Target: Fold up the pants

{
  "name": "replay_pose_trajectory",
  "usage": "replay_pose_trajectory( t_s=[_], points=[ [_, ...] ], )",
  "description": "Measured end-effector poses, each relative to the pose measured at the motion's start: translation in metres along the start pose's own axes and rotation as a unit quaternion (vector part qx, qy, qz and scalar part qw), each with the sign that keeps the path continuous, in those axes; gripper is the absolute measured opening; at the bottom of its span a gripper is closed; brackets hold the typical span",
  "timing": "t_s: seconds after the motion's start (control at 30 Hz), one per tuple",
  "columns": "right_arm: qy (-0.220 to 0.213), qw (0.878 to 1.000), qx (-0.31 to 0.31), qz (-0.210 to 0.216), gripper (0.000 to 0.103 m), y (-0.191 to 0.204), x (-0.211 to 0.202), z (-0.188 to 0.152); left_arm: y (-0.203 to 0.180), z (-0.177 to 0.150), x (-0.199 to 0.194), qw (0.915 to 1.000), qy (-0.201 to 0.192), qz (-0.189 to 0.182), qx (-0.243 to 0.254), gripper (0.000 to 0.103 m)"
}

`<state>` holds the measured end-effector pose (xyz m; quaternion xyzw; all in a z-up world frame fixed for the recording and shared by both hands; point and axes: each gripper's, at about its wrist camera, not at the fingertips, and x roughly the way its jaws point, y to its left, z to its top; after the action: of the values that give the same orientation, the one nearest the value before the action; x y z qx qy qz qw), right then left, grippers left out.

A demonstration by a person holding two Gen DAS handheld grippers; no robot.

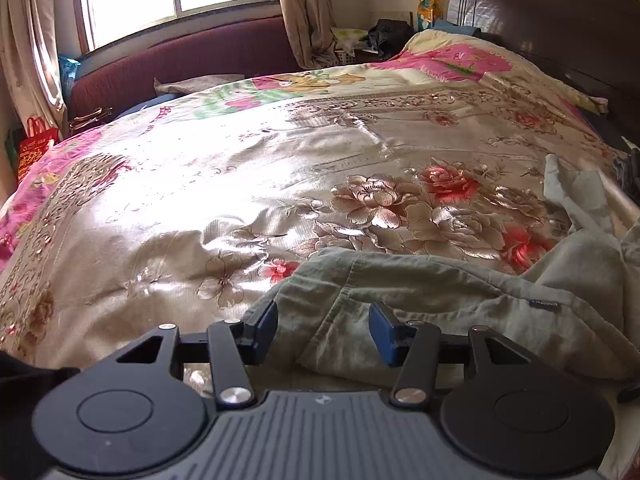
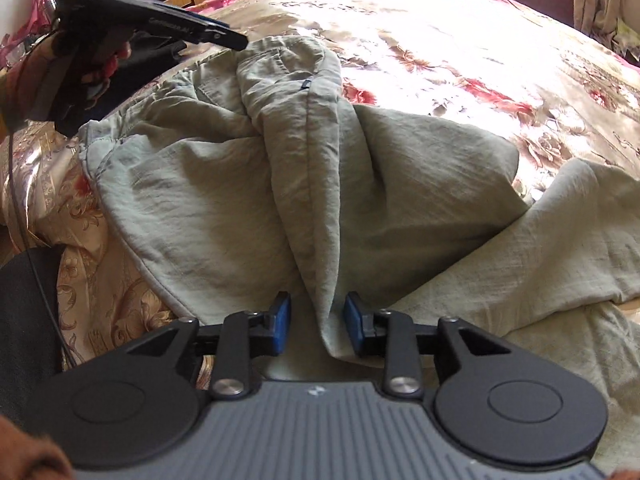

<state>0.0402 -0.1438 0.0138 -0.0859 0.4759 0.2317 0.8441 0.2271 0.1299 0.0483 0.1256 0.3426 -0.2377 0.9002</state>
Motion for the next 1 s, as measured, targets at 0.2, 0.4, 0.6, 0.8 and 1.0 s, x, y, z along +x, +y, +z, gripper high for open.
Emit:
replay_pose_trajectory(
  t_s=[0.2,0.4,0.6,0.8,1.0],
  points=[
    [-0.006,1.0,0.029,0.008,0.031,-0.009,-0.034,0.022,0.012,0.009,0.04,0.9983,0.046,-0.034,0.012,0.069],
    [-0.069,0.996,0.027,0.045,0.039,-0.014,-0.028,0.09,0.009,0.001,0.05,0.9982,0.042,-0.038,0.022,0.061],
    [-0.095,0.994,0.05,0.038,0.039,-0.023,0.057,0.163,0.018,0.005,0.046,0.9975,0.045,-0.044,0.033,0.056],
    [-0.04,0.992,0.092,0.082,0.042,-0.036,0.127,0.198,0.024,0.006,0.051,0.9977,0.039,-0.051,0.022,0.056],
    [-0.057,0.988,0.079,0.118,0.005,-0.018,0.114,0.204,0.028,0.005,0.044,0.9985,0.026,-0.043,0.019,0.049]
  ],
)
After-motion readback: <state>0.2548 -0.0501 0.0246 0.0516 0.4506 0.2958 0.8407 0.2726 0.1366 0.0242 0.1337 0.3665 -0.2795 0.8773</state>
